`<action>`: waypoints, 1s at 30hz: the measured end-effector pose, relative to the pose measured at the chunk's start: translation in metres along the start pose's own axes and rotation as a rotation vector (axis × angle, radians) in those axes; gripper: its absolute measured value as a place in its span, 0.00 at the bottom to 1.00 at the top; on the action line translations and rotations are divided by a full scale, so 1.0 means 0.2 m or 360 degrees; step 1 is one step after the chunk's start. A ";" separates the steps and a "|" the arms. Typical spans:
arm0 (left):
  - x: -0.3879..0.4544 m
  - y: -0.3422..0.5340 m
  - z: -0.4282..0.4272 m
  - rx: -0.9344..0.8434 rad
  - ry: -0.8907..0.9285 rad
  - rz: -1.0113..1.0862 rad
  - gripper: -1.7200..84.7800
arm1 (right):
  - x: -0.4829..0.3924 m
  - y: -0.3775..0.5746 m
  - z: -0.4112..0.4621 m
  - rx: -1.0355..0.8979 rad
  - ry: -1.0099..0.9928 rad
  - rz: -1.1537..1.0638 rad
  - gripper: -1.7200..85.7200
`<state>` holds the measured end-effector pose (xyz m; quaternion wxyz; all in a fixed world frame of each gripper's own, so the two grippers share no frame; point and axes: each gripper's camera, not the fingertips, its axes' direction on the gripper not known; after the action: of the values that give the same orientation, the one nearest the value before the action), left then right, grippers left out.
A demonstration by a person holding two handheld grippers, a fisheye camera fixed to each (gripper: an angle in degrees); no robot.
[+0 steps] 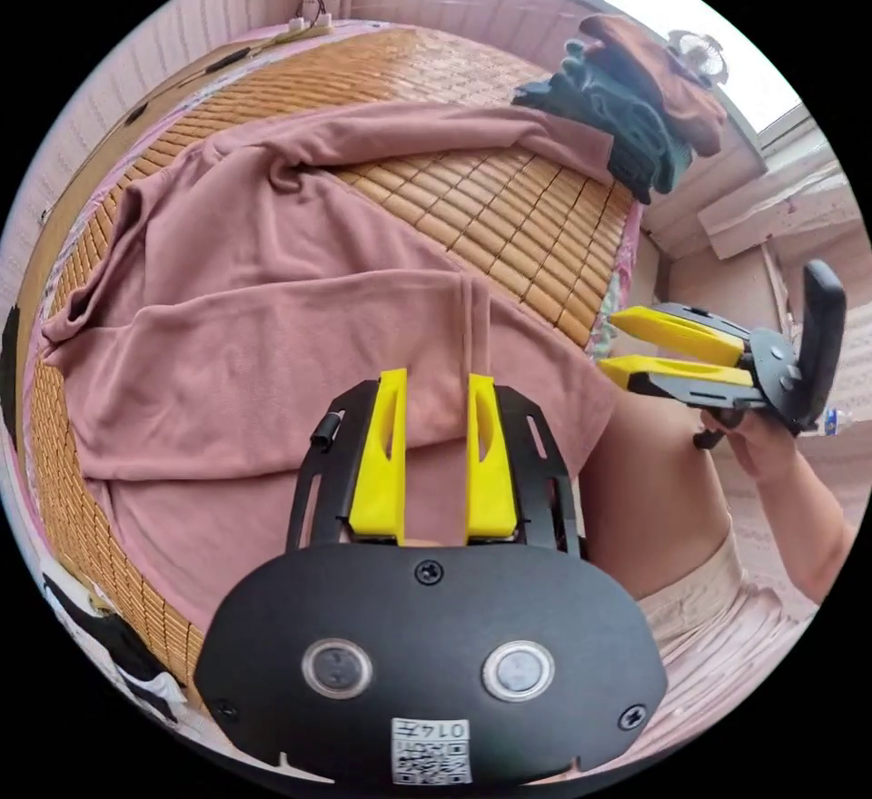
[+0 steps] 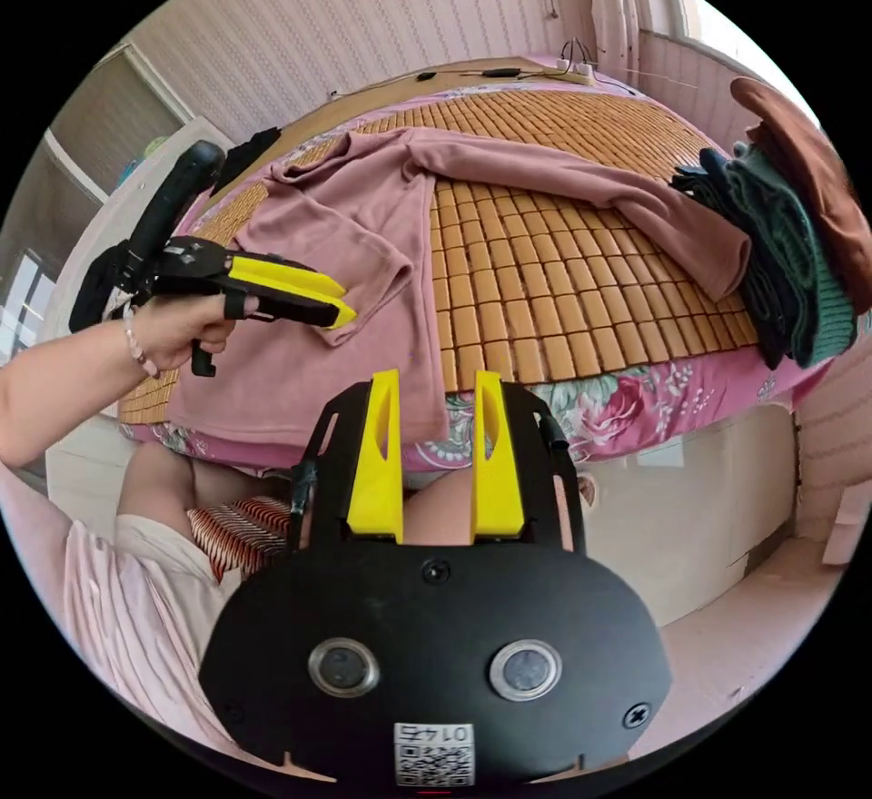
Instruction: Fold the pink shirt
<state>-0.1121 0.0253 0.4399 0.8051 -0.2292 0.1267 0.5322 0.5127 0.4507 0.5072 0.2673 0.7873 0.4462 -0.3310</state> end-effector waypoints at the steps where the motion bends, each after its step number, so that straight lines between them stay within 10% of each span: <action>1: -0.02 0.02 -0.02 0.0094 0.0033 0.0018 0.08 | -0.05 -0.02 0.02 -0.0067 0.0053 -0.0092 0.13; 7: -0.41 0.47 -0.34 0.0505 0.0221 -0.0394 0.01 | -0.08 -0.13 0.15 -0.0331 -0.0014 -0.0202 0.02; 17: -0.95 2.18 -0.80 0.0866 -0.0347 -0.1953 0.05 | -0.19 -0.21 0.14 -0.0237 0.0131 -0.0157 0.07; 30: -0.56 1.58 -0.32 0.0185 -0.0070 -0.1053 0.13 | -0.31 -0.38 0.18 -0.0202 0.0332 -0.0043 0.13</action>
<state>-0.4436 0.0080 0.3607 0.9485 -0.2001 0.0583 0.2387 0.4129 0.4277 0.5222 0.2645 0.7929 0.5021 -0.2220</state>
